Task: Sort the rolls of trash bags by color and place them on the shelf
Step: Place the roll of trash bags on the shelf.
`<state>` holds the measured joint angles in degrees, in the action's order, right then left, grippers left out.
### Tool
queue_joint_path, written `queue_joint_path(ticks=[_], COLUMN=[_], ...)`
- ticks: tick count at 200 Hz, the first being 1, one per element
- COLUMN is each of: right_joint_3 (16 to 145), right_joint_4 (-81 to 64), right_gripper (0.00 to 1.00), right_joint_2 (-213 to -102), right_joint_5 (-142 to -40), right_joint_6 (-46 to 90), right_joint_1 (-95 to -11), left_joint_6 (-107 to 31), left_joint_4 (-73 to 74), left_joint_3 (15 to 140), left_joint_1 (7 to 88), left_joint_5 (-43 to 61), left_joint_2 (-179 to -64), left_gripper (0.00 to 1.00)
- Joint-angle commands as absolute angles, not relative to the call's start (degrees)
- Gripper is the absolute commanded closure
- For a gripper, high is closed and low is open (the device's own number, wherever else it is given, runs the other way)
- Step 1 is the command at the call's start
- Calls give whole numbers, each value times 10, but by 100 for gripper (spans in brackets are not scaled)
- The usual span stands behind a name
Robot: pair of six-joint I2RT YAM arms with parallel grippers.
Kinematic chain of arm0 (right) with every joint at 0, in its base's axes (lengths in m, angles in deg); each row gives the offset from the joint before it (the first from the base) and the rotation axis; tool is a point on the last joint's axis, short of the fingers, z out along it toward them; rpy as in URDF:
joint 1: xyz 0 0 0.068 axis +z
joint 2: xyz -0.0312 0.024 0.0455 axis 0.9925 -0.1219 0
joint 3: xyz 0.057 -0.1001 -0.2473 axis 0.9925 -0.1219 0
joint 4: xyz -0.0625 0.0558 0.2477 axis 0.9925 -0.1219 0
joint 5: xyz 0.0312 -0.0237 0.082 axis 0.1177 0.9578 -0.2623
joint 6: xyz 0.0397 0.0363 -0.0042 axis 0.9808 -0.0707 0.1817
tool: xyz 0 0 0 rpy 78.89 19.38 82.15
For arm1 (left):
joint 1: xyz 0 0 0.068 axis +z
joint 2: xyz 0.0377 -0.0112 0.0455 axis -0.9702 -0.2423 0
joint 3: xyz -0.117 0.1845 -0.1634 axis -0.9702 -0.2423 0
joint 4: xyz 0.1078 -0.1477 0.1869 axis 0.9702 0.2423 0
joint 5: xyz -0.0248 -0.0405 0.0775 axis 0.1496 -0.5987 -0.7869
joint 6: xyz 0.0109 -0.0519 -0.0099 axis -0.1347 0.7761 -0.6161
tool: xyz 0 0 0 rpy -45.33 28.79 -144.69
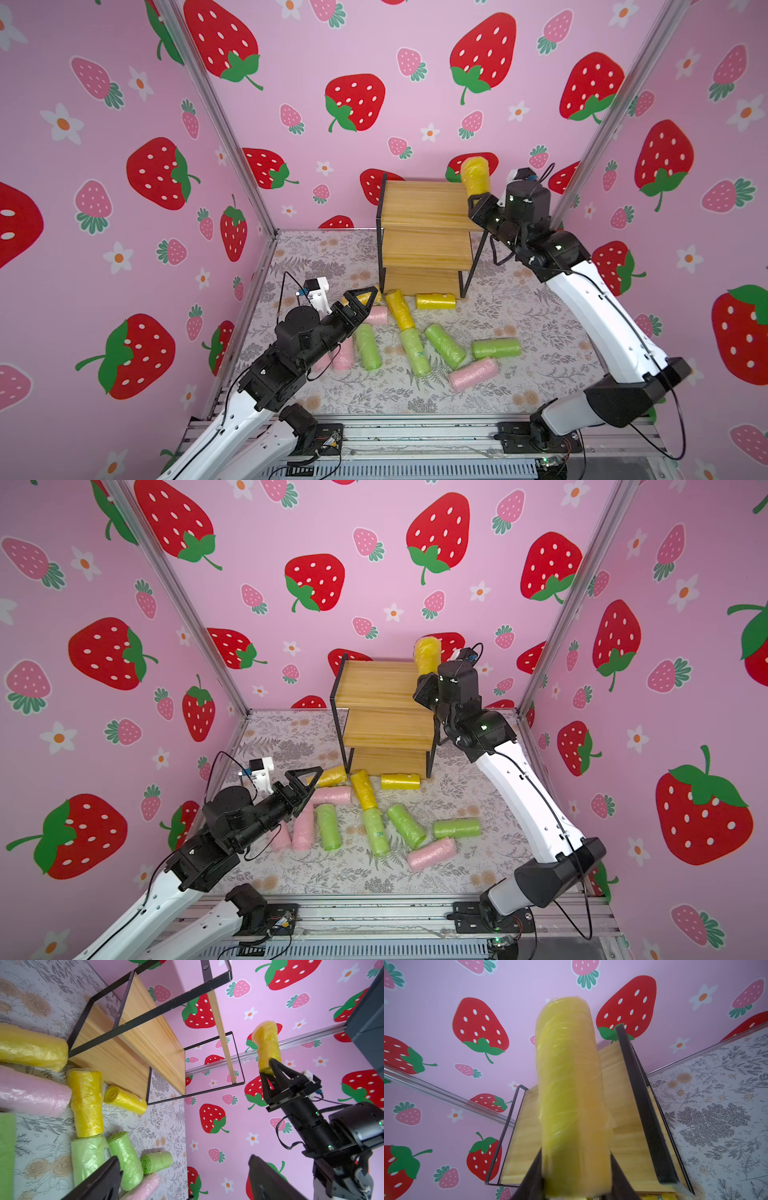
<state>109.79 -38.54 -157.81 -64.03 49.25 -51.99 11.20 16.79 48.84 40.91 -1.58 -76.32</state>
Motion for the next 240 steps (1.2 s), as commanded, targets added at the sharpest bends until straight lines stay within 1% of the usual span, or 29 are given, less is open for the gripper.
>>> queue_joint_path(ticks=[1,17,27,43,54,59,62,71,79,116,145,179,201,221,240], right_joint_3=[1140,1141,1140,1129,1113,1103,1098,1094,1097,1123,1093,946,805,677,608], right_joint_4=[-390,-394,-396,-397,-381,-371,-367,-362,-362,-366,-330,-264,-211,-184,-231], right_gripper=[100,100,94,73,54,49,44,36,31,22,17,10,2,2,5], right_joint_2=[-1593,-1604,-1606,-1604,-1595,-1591,-1589,-1584,-1581,-1556,-1507,-1396,-1306,-1227,-1187], right_joint_5=[-663,-663,-659,-645,-641,-644,-647,-654,-663,-694,-715,-726,-758,-798,-828], right_joint_6=[494,498,499,502,501,501,500,500,495,456,390,328,299,278,274], right_joint_1=[-533,-538,-539,-539,-541,-543,-545,-550,-555,-571,-578,-580,-580,-580,-580], left_joint_6=[69,60,55,49,45,42,41,36,31,19,21,15,23,44,61], left_joint_4=[230,248,256,268,278,285,290,301,310,324,330,340,337,310,292], left_joint_3=[531,538,540,545,549,552,554,559,562,568,573,577,557,526,504], left_joint_1=[407,407,407,407,407,407,407,407,407,407,407,406,406,404,402], left_joint_5=[-11,-2,4,13,15,15,15,17,20,31,30,36,34,34,28], left_joint_2=[-776,-793,-803,-819,-830,-835,-838,-848,-857,-881,-888,-888,-877,-856,-839], left_gripper=[0,0,0,0,0,0,0,0,0,0,0,0,0,0,0])
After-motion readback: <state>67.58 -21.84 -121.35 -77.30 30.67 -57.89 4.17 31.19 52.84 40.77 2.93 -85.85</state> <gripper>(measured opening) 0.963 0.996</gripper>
